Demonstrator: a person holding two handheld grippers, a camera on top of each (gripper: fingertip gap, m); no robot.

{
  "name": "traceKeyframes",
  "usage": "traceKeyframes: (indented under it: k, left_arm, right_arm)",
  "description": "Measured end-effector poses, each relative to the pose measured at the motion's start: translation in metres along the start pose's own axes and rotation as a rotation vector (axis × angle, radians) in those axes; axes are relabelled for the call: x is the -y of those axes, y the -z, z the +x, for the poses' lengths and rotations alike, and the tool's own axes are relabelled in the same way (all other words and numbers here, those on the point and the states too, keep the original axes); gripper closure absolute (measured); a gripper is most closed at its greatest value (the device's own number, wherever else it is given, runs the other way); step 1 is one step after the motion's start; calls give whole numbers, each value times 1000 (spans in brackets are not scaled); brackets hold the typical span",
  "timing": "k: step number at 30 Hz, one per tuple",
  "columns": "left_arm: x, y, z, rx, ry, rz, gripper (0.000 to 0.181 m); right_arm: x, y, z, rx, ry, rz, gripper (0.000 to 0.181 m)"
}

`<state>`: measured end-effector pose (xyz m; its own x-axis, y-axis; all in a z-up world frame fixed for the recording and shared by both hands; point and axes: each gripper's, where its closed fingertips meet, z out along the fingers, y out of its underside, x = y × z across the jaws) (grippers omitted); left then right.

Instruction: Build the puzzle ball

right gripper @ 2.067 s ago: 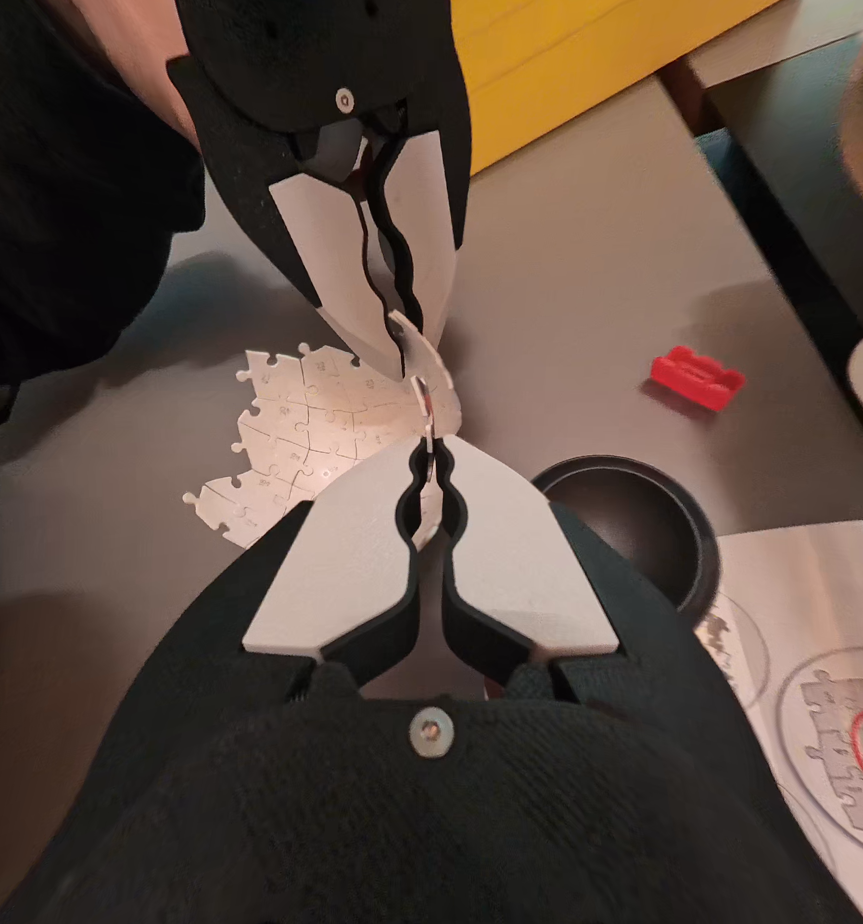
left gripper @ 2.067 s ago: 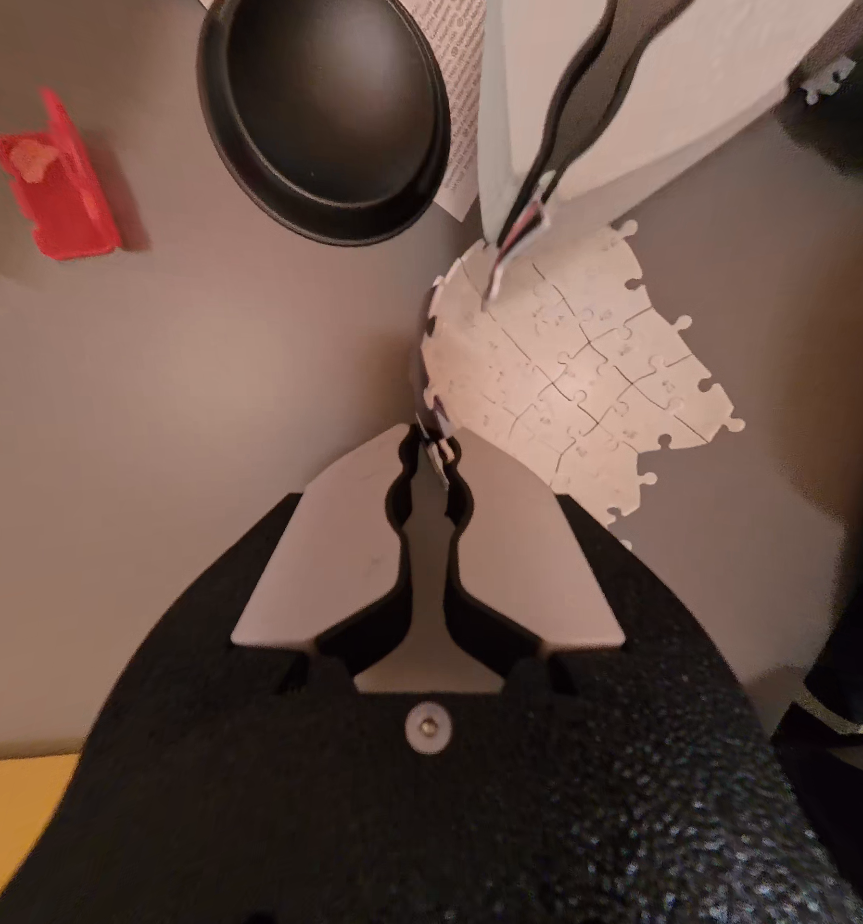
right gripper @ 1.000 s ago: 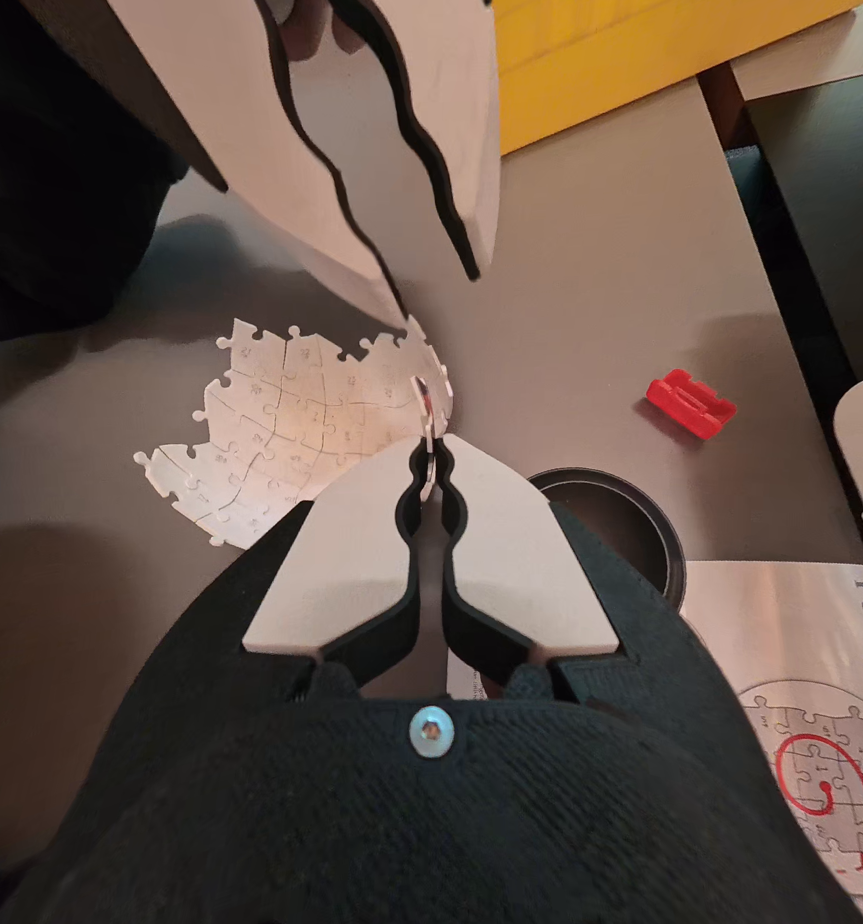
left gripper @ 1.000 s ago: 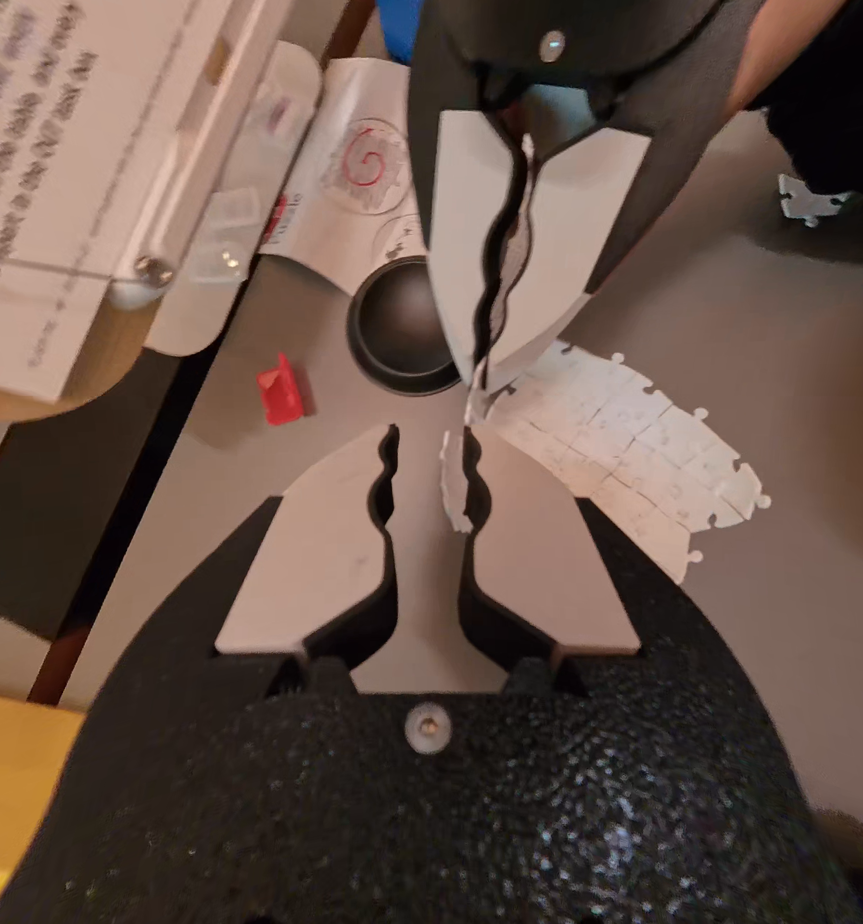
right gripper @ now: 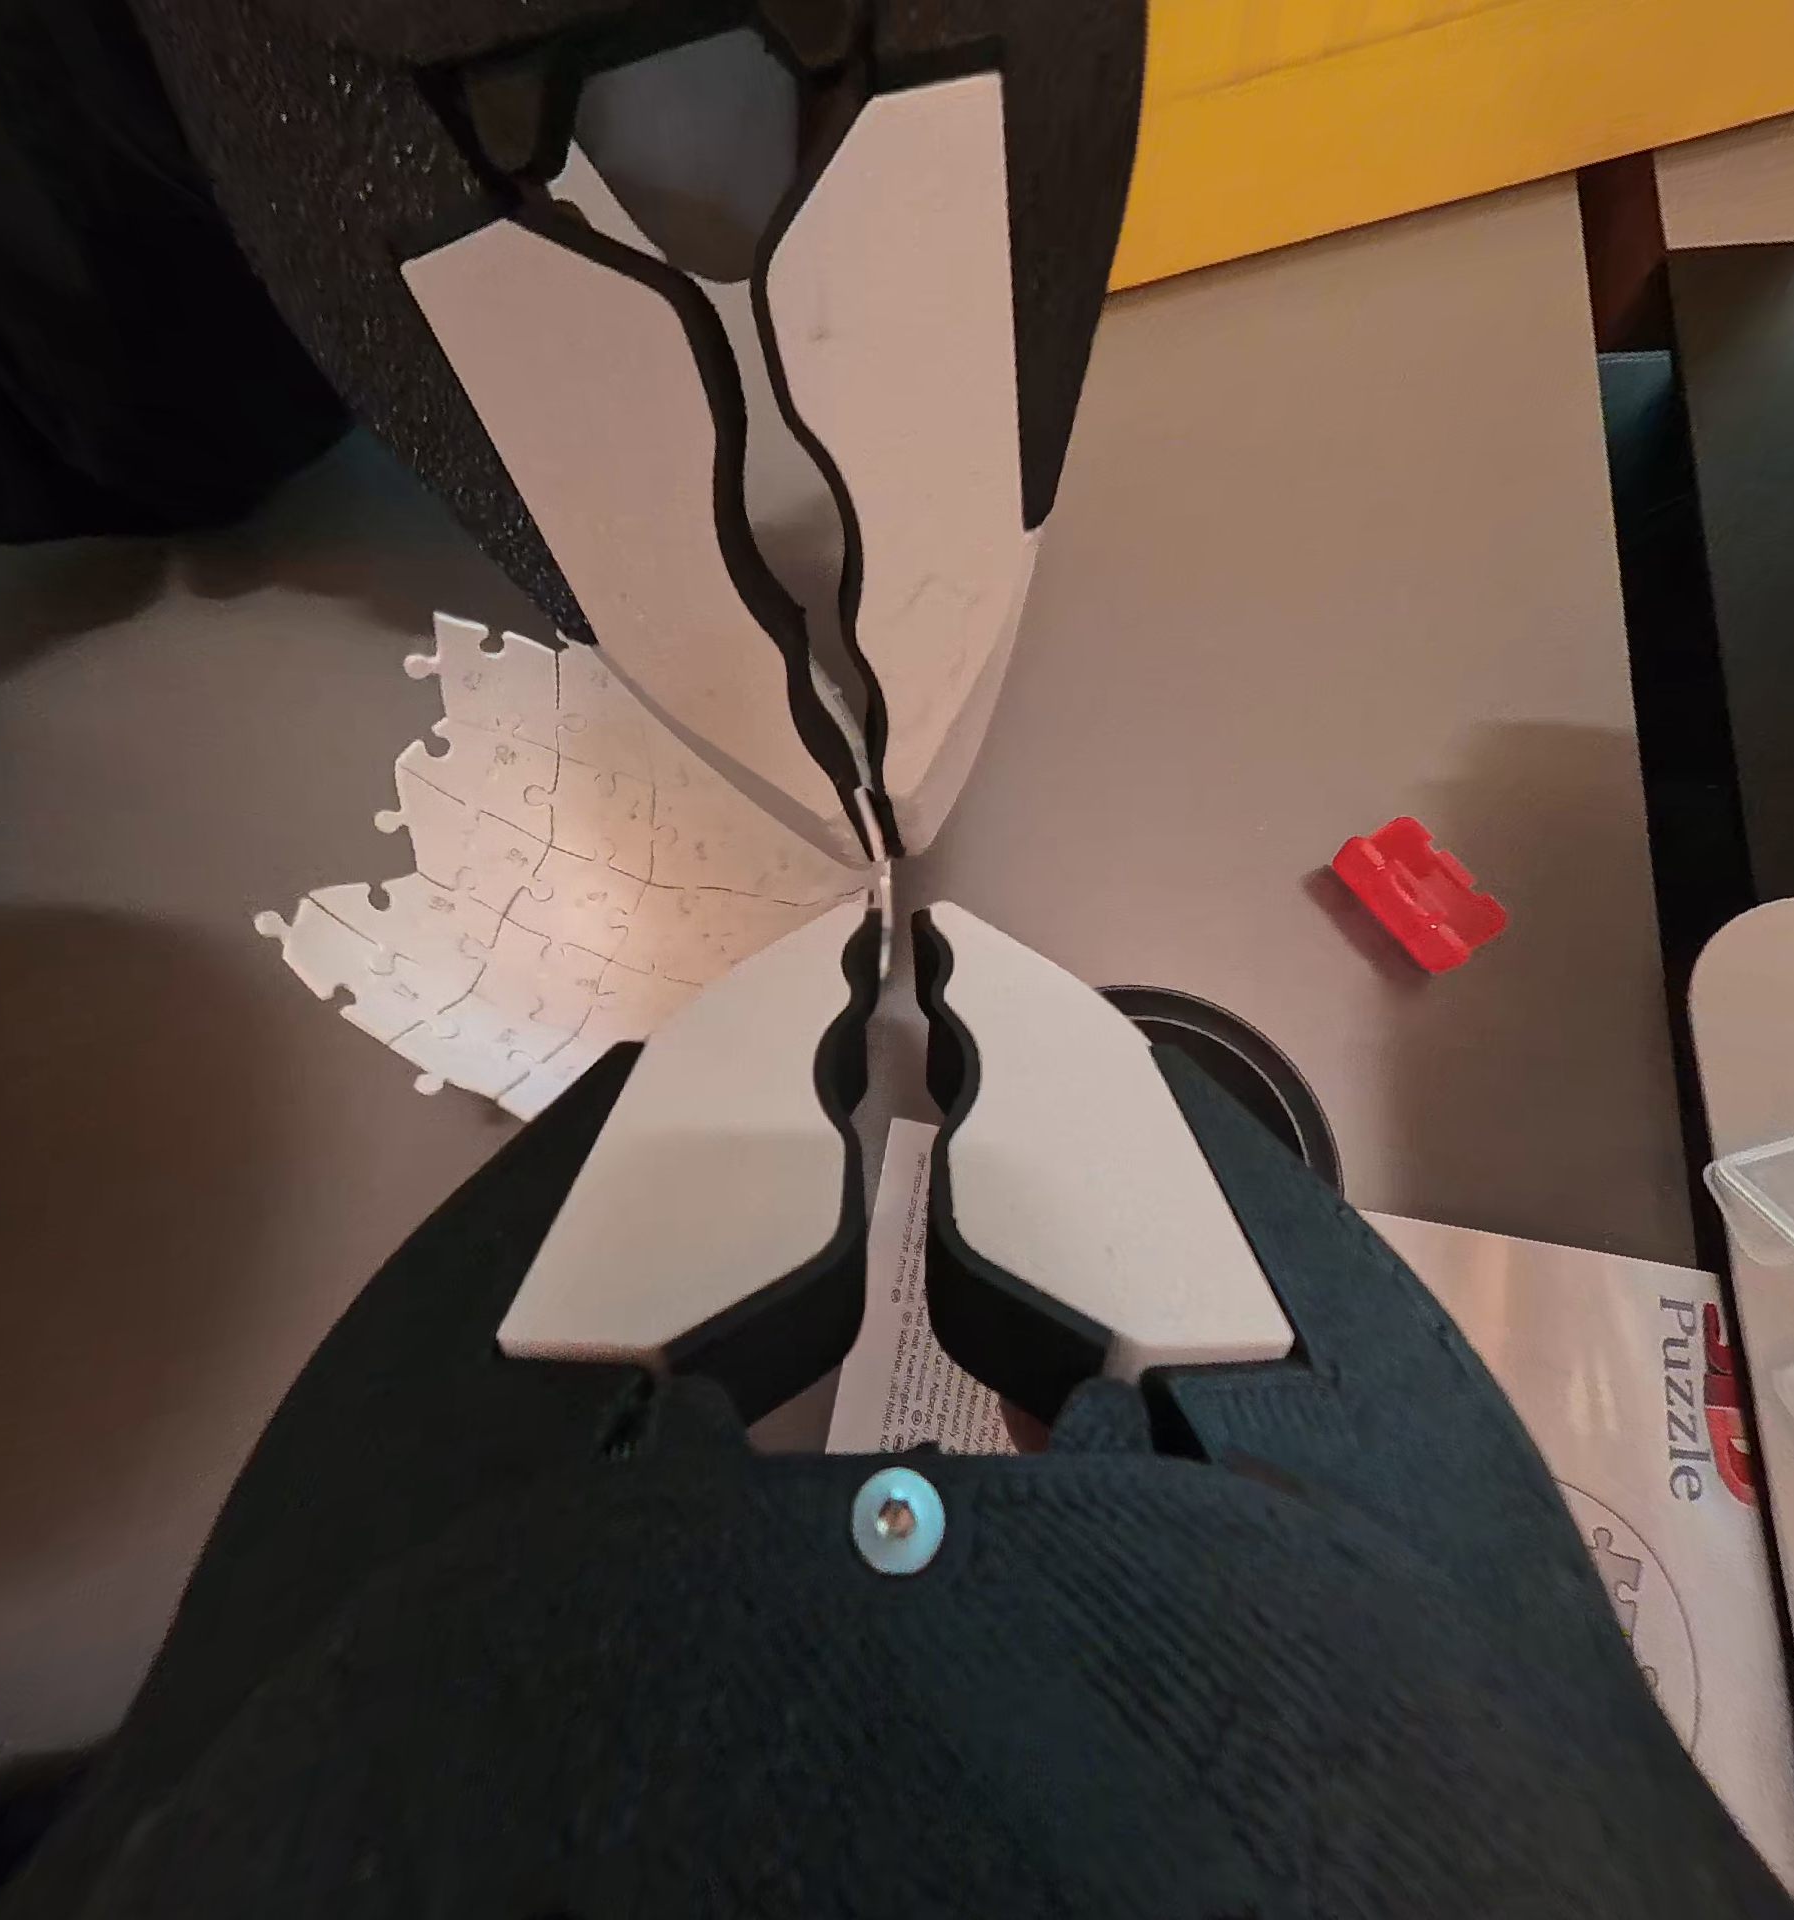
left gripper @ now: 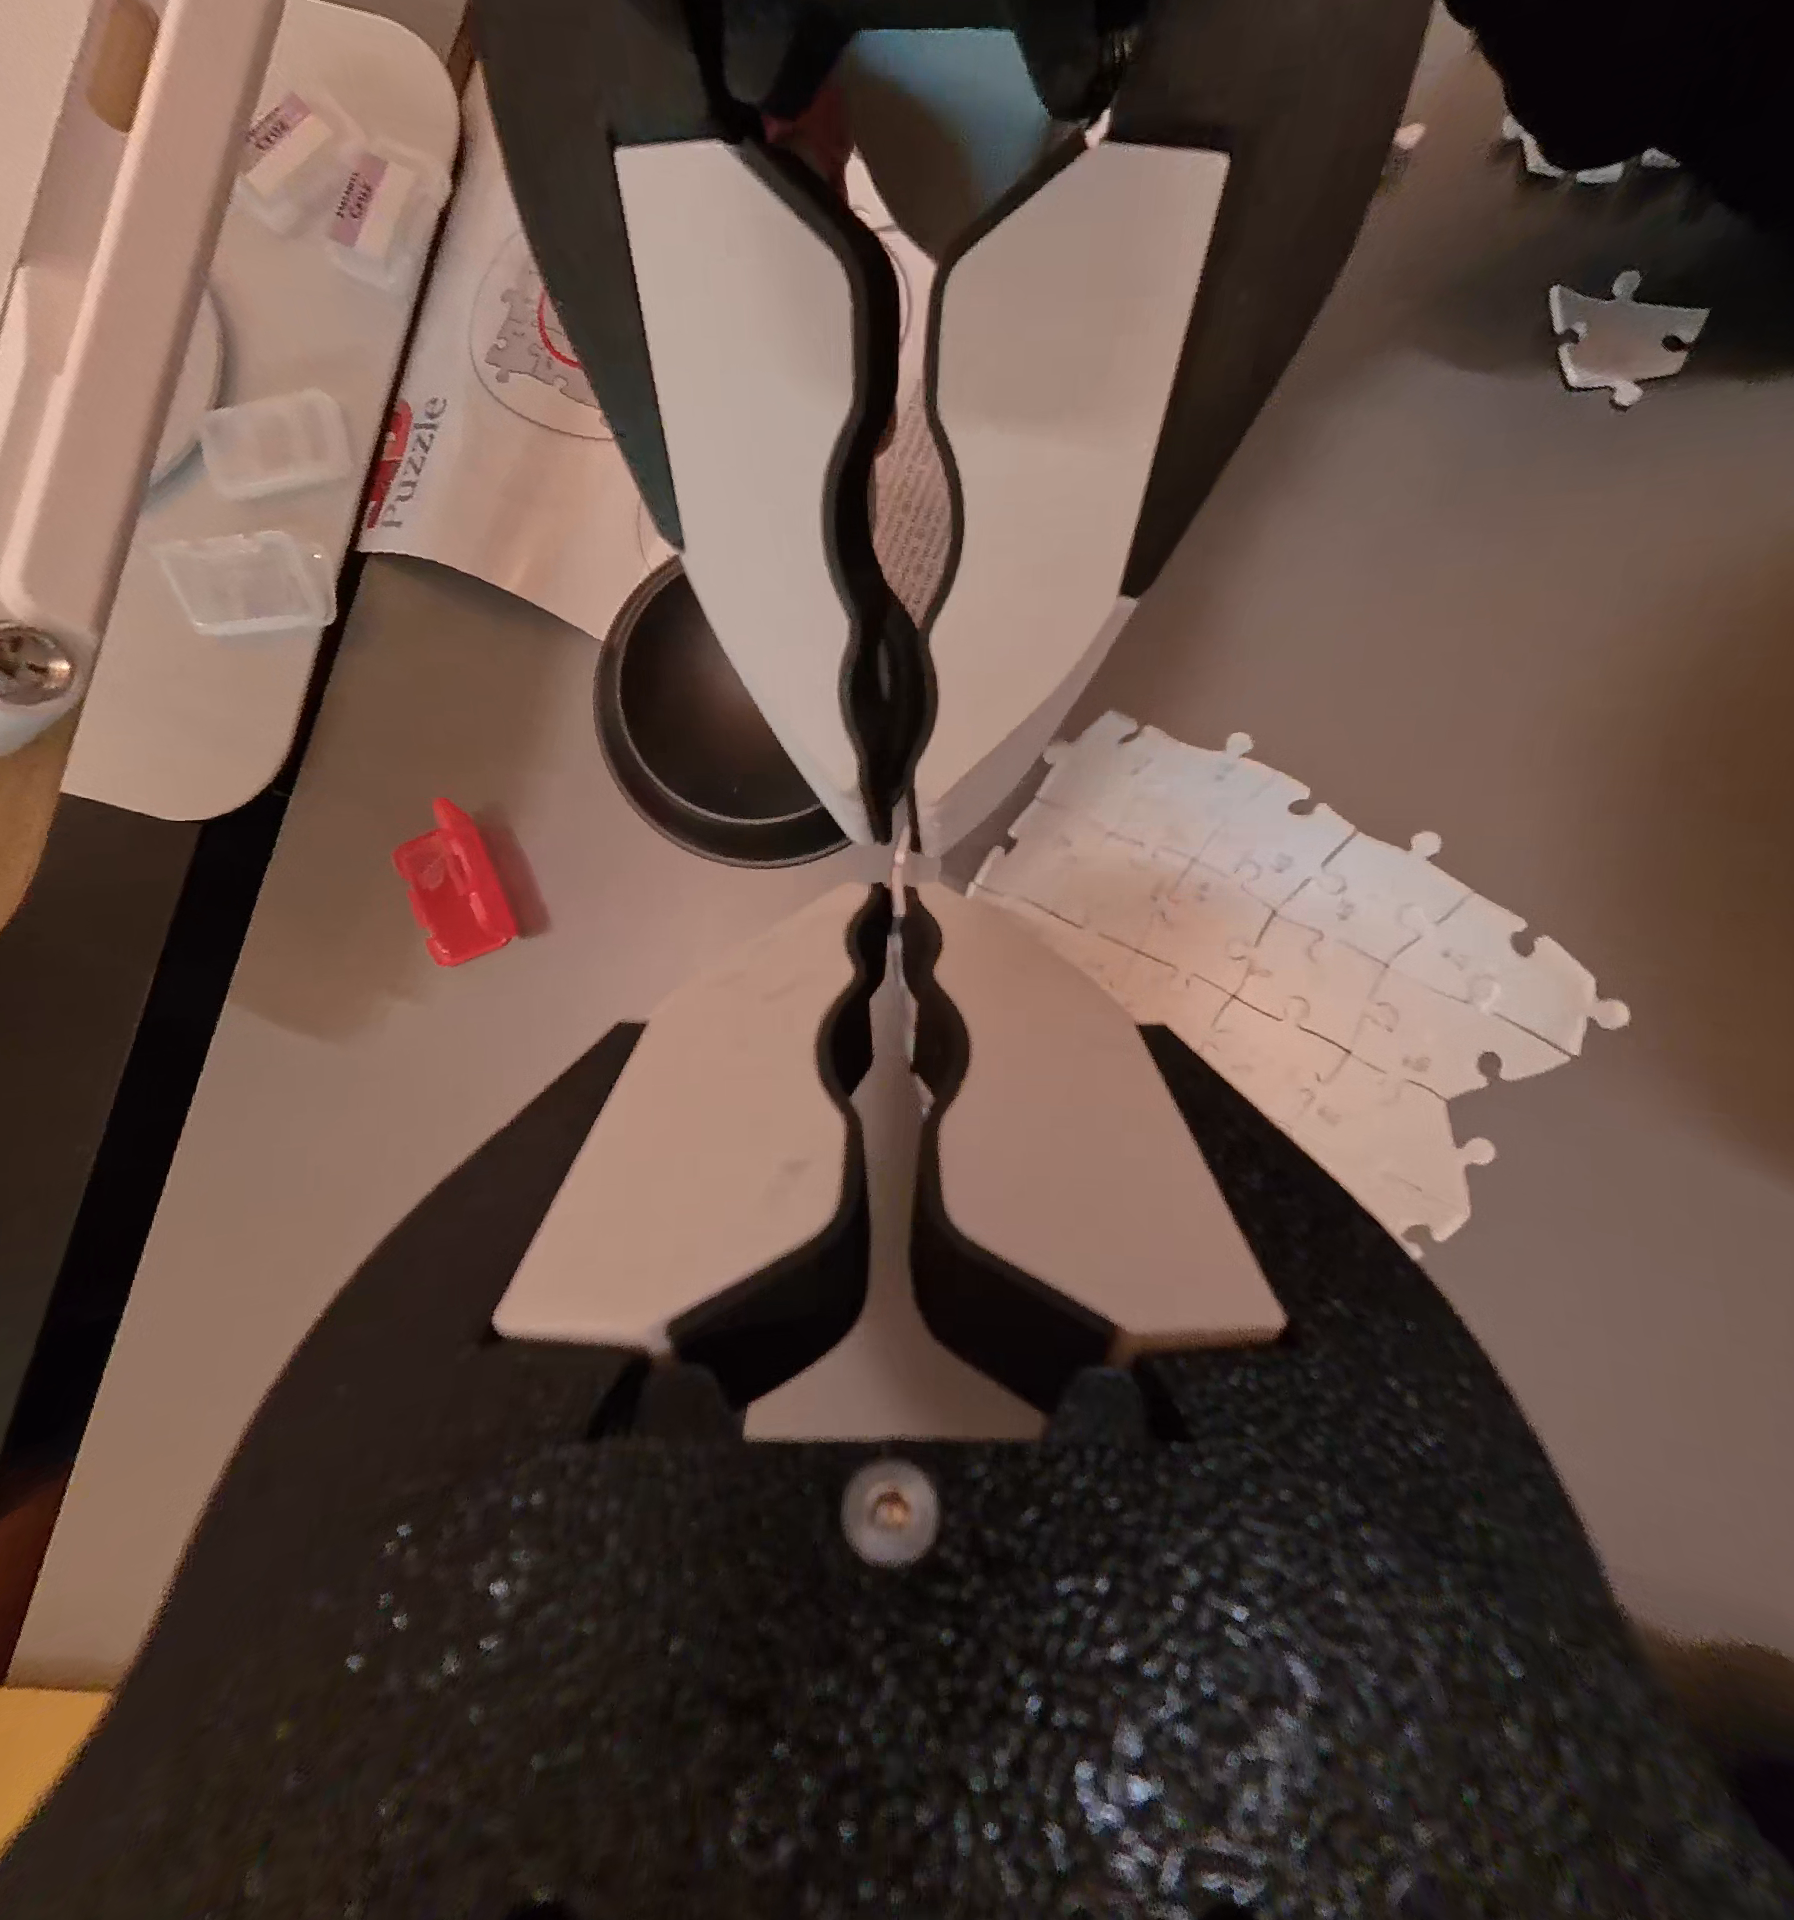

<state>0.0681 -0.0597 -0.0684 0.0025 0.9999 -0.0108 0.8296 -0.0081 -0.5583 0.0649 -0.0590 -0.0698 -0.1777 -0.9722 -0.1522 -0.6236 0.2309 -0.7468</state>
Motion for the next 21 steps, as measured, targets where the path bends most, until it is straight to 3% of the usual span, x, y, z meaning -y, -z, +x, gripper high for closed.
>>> traceKeyframes:
  k: [13,18,21]
  left_arm:
    - [-2,2,5,4,5,-26,180]
    - [-6,10,0,26,39,-4,165]
    - [-14,10,0,-2,77,-22,155]
  right_arm:
    - [3,-1,-6,-14,21,-17,179]
    - [0,-8,-9,33,-40,20,179]
    - [-11,-8,-8,31,-34,-40,179]
